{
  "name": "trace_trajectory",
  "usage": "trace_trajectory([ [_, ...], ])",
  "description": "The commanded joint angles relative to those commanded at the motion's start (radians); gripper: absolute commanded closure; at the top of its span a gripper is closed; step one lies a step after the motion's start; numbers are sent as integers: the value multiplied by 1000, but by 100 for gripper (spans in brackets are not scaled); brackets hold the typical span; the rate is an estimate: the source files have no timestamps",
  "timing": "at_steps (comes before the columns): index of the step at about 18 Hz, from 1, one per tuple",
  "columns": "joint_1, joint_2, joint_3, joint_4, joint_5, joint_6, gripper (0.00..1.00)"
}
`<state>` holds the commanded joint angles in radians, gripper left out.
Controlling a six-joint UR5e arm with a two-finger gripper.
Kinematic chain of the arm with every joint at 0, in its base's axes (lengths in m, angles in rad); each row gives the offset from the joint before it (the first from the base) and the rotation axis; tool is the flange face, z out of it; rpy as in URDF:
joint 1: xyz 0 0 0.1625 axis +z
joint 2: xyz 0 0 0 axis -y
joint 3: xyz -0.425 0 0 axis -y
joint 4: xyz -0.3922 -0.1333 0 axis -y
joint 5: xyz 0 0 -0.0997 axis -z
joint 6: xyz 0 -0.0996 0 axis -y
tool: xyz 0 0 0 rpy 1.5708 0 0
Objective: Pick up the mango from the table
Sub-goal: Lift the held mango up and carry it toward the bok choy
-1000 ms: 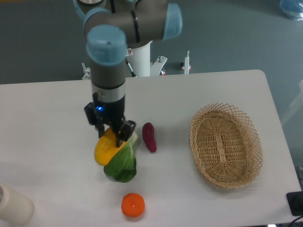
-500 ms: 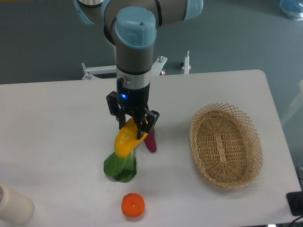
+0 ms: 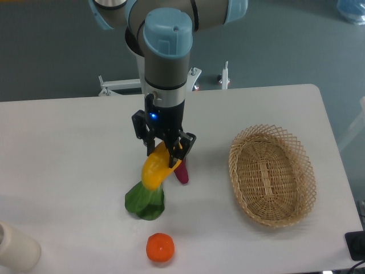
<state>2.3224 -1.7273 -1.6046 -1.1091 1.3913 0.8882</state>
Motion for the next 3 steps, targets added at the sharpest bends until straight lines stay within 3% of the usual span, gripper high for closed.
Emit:
trace_trajectory([
  [3, -3, 0, 3, 2, -2, -3, 42],
])
